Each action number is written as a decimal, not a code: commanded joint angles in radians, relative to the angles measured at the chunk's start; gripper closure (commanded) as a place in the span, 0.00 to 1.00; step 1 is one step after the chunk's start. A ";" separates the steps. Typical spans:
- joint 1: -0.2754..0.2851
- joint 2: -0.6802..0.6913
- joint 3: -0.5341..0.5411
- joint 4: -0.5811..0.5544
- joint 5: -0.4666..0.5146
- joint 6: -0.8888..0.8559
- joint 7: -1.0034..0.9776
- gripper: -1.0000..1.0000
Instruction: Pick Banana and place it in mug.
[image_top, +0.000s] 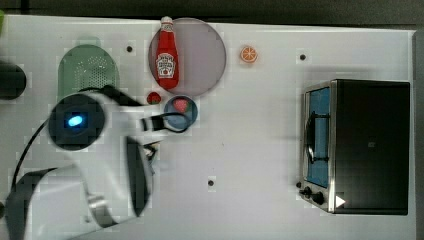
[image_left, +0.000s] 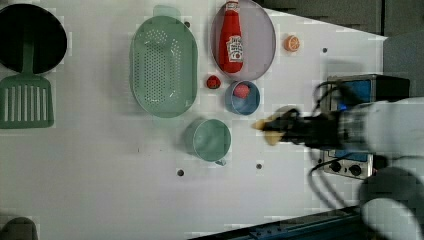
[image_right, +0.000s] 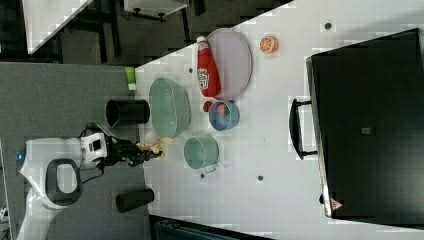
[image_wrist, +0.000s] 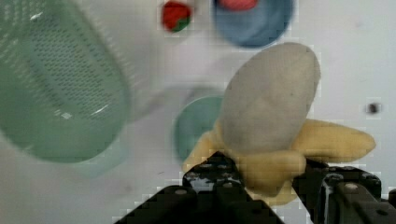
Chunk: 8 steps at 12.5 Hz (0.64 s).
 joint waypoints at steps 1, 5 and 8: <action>0.010 0.038 0.036 -0.097 0.002 0.143 0.167 0.64; 0.011 0.143 0.061 -0.185 -0.001 0.359 0.243 0.64; 0.011 0.210 0.060 -0.186 -0.013 0.402 0.254 0.50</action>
